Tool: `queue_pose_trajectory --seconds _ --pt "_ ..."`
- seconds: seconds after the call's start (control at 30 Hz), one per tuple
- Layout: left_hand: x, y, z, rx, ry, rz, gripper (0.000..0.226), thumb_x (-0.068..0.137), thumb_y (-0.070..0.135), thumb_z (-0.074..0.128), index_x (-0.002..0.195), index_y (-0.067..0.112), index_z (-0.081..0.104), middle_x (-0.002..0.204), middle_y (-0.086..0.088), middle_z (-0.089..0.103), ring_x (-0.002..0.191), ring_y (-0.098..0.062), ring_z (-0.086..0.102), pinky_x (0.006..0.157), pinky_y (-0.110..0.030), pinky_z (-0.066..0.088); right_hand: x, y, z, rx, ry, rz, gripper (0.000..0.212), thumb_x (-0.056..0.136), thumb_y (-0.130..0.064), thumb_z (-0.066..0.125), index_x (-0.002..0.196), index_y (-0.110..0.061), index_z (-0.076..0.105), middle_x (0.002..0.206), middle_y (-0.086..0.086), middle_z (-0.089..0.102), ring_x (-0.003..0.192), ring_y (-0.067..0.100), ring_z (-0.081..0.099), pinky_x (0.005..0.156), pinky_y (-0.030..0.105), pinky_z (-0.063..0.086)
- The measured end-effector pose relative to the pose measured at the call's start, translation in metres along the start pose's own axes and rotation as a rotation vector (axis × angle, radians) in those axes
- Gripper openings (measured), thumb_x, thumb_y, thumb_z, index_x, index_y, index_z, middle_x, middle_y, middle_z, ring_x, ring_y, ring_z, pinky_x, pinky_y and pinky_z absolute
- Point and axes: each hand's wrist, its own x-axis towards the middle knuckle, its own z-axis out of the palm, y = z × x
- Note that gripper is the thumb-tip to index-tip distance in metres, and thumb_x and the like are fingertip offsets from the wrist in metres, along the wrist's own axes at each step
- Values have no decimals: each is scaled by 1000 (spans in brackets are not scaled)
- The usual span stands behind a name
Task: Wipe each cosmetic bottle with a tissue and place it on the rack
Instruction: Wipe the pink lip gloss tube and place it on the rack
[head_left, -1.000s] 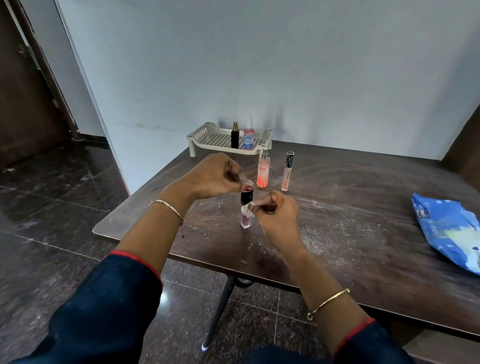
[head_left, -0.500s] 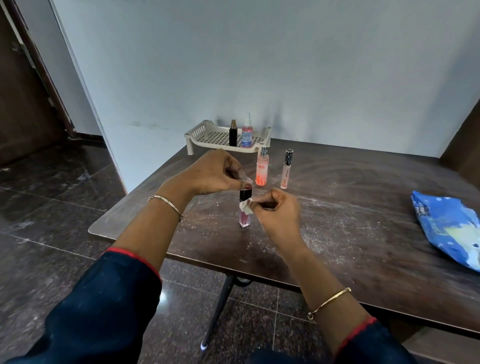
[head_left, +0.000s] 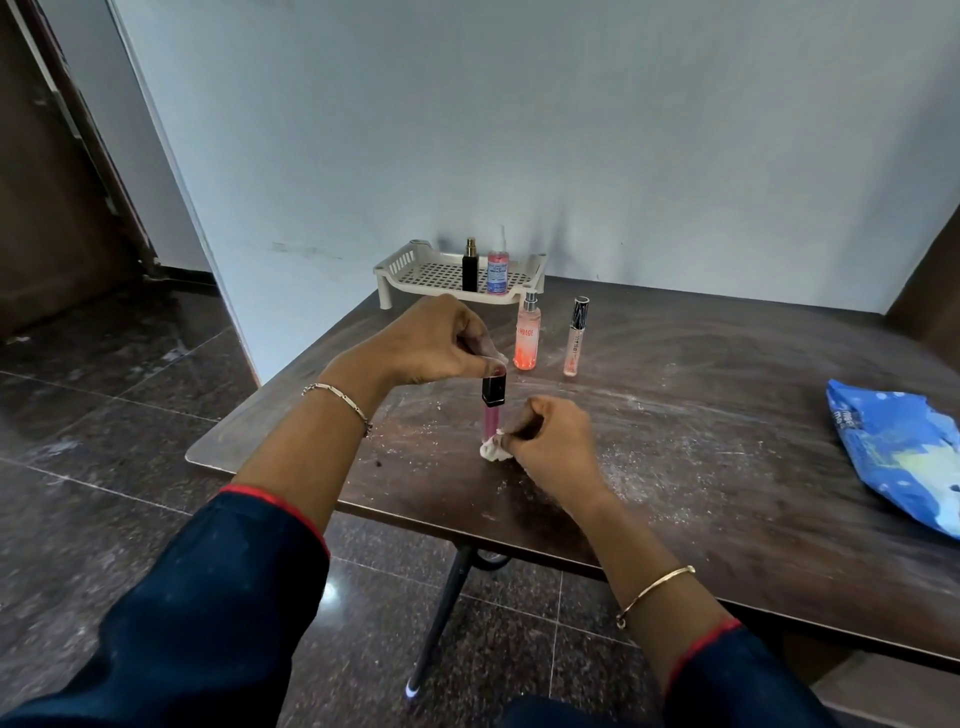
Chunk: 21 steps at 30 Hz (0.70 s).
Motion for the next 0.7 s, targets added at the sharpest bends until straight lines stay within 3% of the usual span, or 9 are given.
queue_pose_trajectory --seconds 0.17,0.27,0.4,0.57,0.7 --pt "2 -2 0 -8 -11 -6 17 75 21 79 86 8 76 90 -3 76 88 -12 71 92 -35 54 5 -21 -12 355 101 -5 18 72 5 76 71 -9 64 72 0 67 65 2 65 65 14 53" --pt "1 -2 0 -8 -13 3 16 75 21 79 86 9 76 88 -2 76 86 -11 71 90 -34 55 6 -24 -9 437 223 -89 22 72 3 76 69 -13 62 75 1 68 73 8 67 71 16 54" --pt "2 -3 1 -18 -1 -15 16 75 22 79 86 9 76 89 -2 76 87 -10 71 90 -32 55 6 -6 0 346 151 -49 21 71 3 78 68 -10 61 76 5 68 73 14 68 68 20 56" --pt "1 -1 1 -21 5 -31 15 75 22 79 84 11 75 87 0 75 83 -6 70 86 -25 54 -1 12 7 -36 34 -51 21 71 -4 77 63 -13 60 68 -4 64 67 8 60 63 24 51" --pt "0 -2 2 -33 21 -34 15 75 20 79 84 9 75 88 -1 75 86 -8 70 88 -27 55 -1 6 6 66 70 -36 21 71 -2 78 63 -13 61 68 -3 64 66 10 63 65 29 55"
